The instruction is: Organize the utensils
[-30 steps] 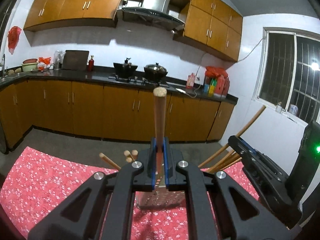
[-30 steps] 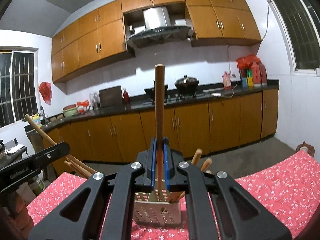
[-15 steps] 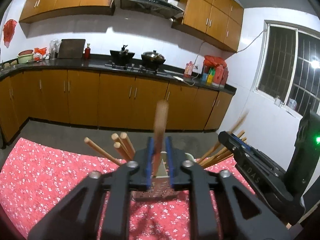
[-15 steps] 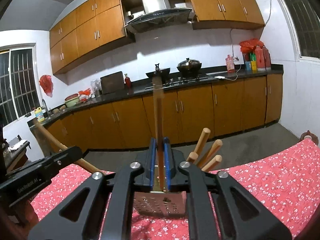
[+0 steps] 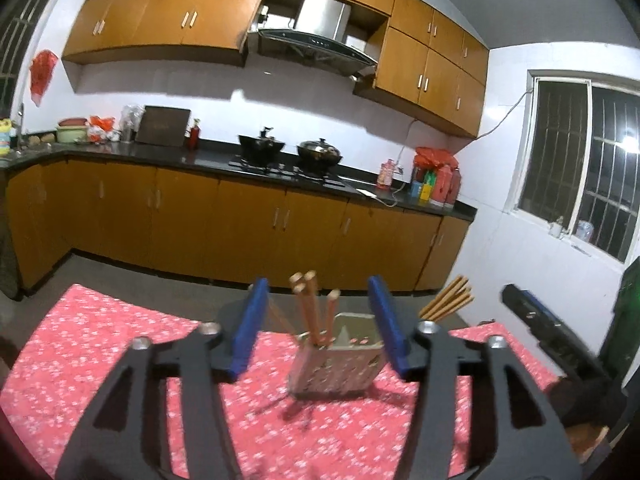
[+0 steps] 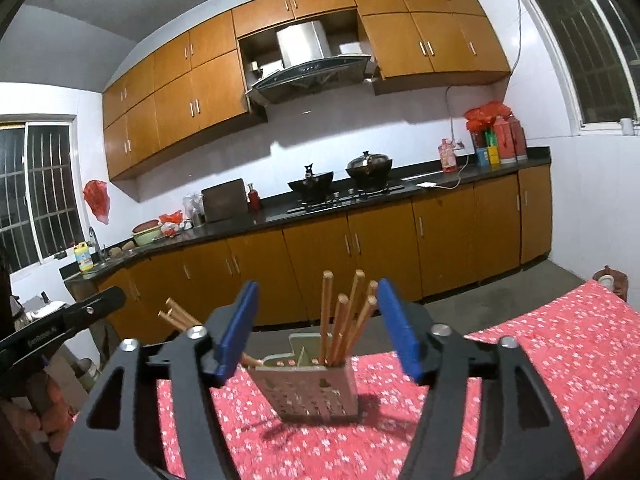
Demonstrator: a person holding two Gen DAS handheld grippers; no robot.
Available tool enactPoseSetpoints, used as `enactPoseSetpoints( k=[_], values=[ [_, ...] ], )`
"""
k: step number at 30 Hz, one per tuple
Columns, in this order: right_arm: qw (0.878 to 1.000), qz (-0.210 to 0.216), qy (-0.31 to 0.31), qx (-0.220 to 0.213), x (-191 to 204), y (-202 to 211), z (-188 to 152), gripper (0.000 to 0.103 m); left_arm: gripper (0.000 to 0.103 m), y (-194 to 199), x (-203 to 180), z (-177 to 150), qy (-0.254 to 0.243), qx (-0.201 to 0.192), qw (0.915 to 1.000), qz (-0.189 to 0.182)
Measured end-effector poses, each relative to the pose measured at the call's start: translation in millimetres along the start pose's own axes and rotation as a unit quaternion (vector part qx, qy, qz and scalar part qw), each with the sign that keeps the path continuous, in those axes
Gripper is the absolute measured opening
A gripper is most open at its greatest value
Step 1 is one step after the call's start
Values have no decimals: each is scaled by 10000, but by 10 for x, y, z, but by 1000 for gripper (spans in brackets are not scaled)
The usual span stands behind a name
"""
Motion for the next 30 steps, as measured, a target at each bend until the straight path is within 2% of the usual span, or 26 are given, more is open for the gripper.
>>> enactPoseSetpoints(
  k=[2, 4, 7, 9, 16, 20, 30],
  values=[
    [9998, -128, 146, -23, -5, 118, -111, 80, 70, 151, 31, -129, -103, 13, 9998, 164],
    [9994, -227, 252, -26, -13, 189, -199, 88, 85, 263, 66, -269, -179, 54, 9993, 331],
    [9979, -450, 467, -35, -26, 341, -400, 96, 95, 408, 102, -489, -283, 124, 9981, 540],
    [9963, -599, 607, -52, -35, 427, -512, 99, 99, 508, 130, -644, -339, 170, 9970, 680],
    [9885, -931, 1190, -11, -26, 640, -916, 101, 99, 732, 207, -1161, -409, 415, 9925, 1070],
    [9894, -877, 1146, 135, -70, 744, -1142, 101, 99, 838, 180, -1329, -402, 431, 9917, 1142],
    [9901, -830, 1056, 401, -80, 808, -1413, 101, 99, 938, 81, -1574, -411, 521, 9912, 1147]
  ],
)
Point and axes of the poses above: each gripper's, at about its wrist camera, not at the fingertips, and y roughly against the way its jaws point, x to its left, z to its top, the point moved 8 cm from there along -y, roughly the way its jaws point, and after that the axes turned 14 degrees about -z, right-handed, at the moved point
